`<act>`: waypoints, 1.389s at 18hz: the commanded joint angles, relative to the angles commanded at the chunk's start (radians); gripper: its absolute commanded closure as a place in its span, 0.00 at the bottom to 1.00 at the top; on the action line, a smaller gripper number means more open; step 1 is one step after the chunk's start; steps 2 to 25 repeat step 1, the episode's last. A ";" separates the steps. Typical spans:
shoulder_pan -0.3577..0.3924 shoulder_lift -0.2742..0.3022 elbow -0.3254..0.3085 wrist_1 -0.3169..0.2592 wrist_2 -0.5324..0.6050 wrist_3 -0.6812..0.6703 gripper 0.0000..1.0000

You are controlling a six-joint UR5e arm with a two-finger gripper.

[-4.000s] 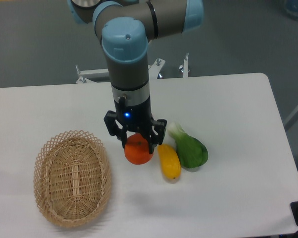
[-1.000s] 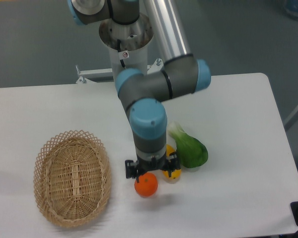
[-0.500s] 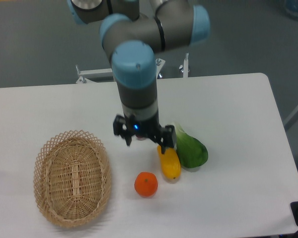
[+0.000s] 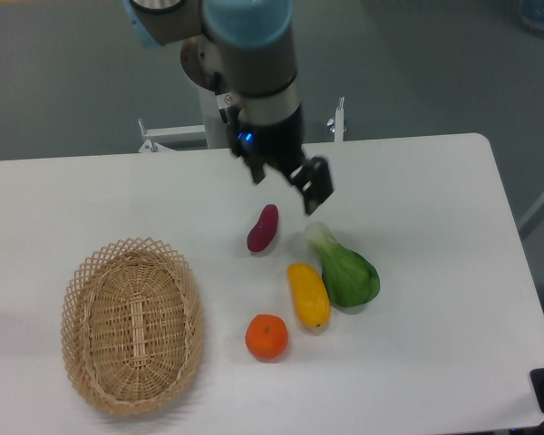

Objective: Place the orange on the table

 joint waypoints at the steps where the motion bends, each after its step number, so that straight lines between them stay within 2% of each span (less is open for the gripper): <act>1: 0.002 0.000 0.000 0.002 -0.011 0.000 0.00; 25: 0.002 0.000 0.000 0.002 -0.011 0.000 0.00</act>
